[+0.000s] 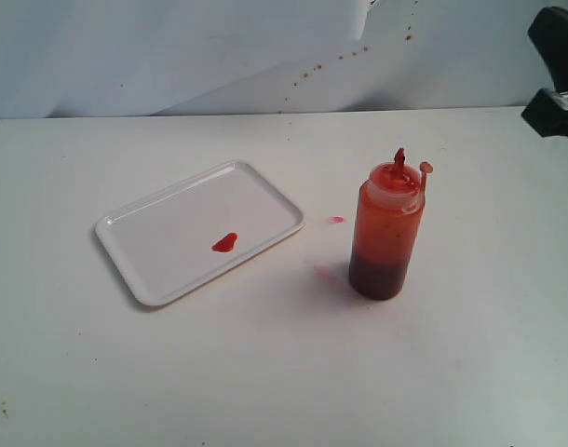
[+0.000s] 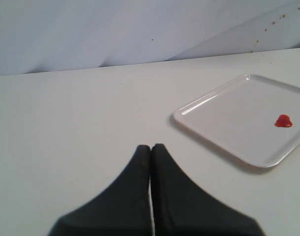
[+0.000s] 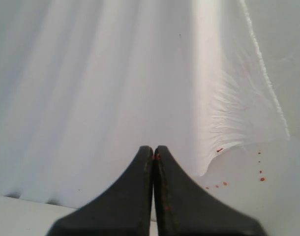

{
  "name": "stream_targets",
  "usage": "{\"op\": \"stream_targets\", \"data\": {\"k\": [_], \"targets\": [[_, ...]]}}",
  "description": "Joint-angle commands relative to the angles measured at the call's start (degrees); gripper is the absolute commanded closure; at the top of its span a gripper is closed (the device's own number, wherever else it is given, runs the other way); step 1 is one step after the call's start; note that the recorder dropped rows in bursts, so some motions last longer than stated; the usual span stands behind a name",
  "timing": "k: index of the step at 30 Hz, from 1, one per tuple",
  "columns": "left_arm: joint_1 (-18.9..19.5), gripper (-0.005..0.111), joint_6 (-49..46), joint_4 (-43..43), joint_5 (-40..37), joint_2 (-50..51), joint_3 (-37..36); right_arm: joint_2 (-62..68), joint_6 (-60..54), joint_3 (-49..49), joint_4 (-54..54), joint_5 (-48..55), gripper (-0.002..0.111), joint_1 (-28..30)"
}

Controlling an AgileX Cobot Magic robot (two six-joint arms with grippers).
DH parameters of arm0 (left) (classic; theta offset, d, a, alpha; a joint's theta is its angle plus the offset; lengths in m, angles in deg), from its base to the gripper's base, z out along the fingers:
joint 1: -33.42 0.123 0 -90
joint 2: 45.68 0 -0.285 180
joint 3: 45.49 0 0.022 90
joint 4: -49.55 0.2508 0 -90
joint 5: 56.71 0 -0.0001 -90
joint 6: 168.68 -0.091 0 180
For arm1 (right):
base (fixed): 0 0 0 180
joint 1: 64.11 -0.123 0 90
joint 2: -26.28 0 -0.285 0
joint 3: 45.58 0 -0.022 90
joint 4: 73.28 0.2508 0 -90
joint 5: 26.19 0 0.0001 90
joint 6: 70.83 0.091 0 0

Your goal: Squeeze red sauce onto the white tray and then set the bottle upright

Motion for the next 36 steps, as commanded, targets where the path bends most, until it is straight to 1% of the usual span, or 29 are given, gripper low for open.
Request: {"op": "stream_targets", "data": {"k": [1,5,6,9,10,13,15,18,22,24,30,36], "targets": [[0.02,0.107,-0.42,0.12,0.6,-0.16,-0.37,-5.02,-0.41,0.33,1.17,7.18,0.108,1.02],[0.02,0.107,-0.42,0.12,0.6,-0.16,-0.37,-10.11,-0.41,0.33,1.04,15.12,0.108,3.18],[0.02,0.107,-0.42,0.12,0.6,-0.16,-0.37,-13.08,-0.41,0.33,1.04,19.78,0.108,4.41],[0.02,0.107,-0.42,0.12,0.6,-0.16,-0.37,-18.92,-0.41,0.33,1.04,27.57,0.108,6.69],[0.02,0.107,-0.42,0.12,0.6,-0.16,-0.37,-21.97,-0.41,0.33,0.91,32.03,0.108,7.88],[0.02,0.107,-0.42,0.12,0.6,-0.16,-0.37,-27.24,-0.41,0.33,0.91,39.54,0.108,9.59],[0.02,0.107,-0.42,0.12,0.6,-0.16,-0.37,-32.64,-0.41,0.33,0.91,45.25,0.108,9.95],[0.02,0.107,-0.42,0.12,0.6,-0.16,-0.37,-38.37,-0.41,0.33,1.04,50.69,0.108,9.95],[0.02,0.107,-0.42,0.12,0.6,-0.16,-0.37,-45.68,-0.41,0.33,2.21,63.59,0.108,9.84],[0.02,0.107,-0.42,0.12,0.6,-0.16,-0.37,-49.54,-0.41,0.33,2.21,68.32,0.108,9.84],[0.02,0.107,-0.42,0.12,0.6,-0.16,-0.37,-51.37,-0.41,0.33,5.7,71.29,0.108,9.84],[0.02,0.107,-0.42,0.12,0.6,-0.16,-0.37,-51.37,-0.41,0.33,8.34,71.51,0.108,9.74]]}}
